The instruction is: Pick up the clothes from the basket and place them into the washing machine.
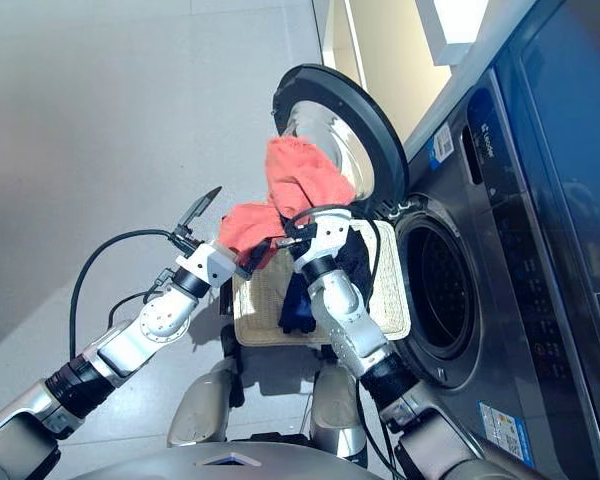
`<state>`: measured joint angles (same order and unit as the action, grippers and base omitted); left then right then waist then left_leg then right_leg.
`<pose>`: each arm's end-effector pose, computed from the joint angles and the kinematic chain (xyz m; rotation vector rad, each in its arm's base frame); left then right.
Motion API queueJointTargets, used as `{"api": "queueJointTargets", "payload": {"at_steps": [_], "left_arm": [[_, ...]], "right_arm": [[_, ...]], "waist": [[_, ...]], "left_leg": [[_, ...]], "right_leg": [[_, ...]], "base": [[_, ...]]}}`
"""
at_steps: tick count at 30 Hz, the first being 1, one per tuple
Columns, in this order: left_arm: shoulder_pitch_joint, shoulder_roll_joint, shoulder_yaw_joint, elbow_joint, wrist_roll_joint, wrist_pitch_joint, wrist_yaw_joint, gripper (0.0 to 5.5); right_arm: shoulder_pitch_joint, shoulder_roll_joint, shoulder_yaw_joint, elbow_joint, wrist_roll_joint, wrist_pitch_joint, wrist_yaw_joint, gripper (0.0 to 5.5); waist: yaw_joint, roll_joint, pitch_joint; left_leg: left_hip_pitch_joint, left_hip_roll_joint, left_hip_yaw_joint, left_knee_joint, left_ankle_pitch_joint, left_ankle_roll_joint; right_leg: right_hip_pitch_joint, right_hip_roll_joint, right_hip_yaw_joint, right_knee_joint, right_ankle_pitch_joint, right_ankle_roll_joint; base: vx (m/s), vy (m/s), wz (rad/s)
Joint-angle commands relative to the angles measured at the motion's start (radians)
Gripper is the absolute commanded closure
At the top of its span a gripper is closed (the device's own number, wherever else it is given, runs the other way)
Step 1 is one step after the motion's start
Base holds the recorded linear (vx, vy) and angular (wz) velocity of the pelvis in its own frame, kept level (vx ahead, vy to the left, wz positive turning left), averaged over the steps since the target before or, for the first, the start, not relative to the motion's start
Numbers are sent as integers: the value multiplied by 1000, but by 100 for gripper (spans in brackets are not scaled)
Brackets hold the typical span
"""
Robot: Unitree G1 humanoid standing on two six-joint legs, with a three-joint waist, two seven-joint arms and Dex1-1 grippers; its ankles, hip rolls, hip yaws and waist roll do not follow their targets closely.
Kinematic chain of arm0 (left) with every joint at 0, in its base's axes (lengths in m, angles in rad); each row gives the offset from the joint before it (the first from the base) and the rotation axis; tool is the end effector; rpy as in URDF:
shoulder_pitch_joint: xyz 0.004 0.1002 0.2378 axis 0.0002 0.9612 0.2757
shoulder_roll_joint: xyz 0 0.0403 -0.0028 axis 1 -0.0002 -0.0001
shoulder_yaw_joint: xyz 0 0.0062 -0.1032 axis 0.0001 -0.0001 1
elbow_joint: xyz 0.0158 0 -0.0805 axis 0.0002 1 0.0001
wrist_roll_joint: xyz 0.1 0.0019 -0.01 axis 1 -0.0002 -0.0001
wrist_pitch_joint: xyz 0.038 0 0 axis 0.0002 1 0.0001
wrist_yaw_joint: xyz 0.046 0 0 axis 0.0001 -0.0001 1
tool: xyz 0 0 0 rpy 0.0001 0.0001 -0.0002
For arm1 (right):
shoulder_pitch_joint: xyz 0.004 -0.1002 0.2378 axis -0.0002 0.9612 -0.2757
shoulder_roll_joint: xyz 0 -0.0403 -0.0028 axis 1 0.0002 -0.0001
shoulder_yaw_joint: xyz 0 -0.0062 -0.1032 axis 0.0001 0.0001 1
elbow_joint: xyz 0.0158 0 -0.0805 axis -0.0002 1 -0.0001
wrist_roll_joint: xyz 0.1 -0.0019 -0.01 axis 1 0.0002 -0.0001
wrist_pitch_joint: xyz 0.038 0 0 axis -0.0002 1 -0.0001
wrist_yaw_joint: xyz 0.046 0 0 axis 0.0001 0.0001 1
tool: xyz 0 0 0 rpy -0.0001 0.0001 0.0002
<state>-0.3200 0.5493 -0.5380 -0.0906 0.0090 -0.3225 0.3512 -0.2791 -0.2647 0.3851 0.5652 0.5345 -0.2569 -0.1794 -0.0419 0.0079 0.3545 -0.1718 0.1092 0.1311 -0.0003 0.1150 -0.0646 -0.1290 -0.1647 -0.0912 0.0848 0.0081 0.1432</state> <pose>0.2263 0.1288 0.1085 0.4018 -0.6339 -0.3116 0.2394 -0.1502 0.0037 0.1184 0.1540 0.0231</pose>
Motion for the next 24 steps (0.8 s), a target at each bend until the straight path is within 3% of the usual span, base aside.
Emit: {"api": "queueJointTargets", "payload": {"at_steps": [1, 14, 20, 24], "left_arm": [[-112, 2, 58, -74, -36, -86, 40, 0], [-223, -59, 38, -127, -144, -90, 43, 0], [-267, -92, 8, -146, -192, -68, 53, 0], [-291, -100, -8, -145, -199, -62, 66, 0]], "right_arm": [[69, -27, -70, 34, -39, -28, -65, 550], [-108, -25, -145, 317, -117, -12, -253, 550], [-240, -95, -159, 419, -244, 61, -409, 550], [-310, -152, -159, 476, -308, 100, -476, 550]], "waist": [[8, -10, -17], [27, -9, 47], [40, -8, 103], [42, -2, 165]], "left_leg": [[33, -11, 3, 67, -93, -23], [-23, -6, -10, 98, -82, -30], [-69, -3, -21, 112, -74, -31], [-137, 1, -42, 181, -86, -30]], "right_leg": [[-77, -29, 19, 84, -9, 40], [-123, -22, 20, 113, -14, 29], [-166, -18, 22, 126, -7, 24], [-228, -13, 29, 206, -27, 13]], "base": [[0, 0, 0], [-9, -6, 4], [-17, -10, 14], [-71, -40, 66]]}}
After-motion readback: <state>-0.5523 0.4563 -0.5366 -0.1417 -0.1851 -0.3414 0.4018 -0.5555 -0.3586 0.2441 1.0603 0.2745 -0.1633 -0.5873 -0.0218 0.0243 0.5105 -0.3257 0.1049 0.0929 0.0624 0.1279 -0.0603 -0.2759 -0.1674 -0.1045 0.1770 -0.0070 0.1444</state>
